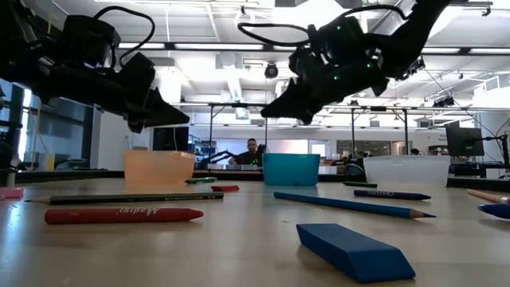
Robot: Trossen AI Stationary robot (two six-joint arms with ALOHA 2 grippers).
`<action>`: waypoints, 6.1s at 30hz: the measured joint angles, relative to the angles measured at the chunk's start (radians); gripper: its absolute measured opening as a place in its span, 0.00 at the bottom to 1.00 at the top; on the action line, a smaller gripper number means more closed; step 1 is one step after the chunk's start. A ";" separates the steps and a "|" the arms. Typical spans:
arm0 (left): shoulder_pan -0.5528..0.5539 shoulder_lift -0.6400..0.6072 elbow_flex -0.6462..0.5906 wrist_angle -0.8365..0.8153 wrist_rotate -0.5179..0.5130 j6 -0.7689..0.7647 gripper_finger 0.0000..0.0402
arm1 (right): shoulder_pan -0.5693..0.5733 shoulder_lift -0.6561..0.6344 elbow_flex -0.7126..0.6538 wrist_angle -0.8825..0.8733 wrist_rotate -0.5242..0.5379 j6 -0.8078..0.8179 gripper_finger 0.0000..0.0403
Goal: Sort crayons/erasers/pens/pencils in bins
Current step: Put the blue crayon into the orange bin
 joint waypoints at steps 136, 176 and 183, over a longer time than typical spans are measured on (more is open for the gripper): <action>-0.031 0.119 0.397 0.037 0.299 -0.032 0.47 | 0.010 -0.052 0.080 0.069 -0.186 -0.131 0.04; 0.080 -0.117 0.447 -0.331 0.258 0.215 0.03 | 0.007 -0.052 0.082 0.110 0.037 -0.192 0.50; 0.226 -0.210 0.554 -0.872 0.104 0.195 0.03 | 0.007 -0.052 0.082 0.044 0.058 -0.229 0.44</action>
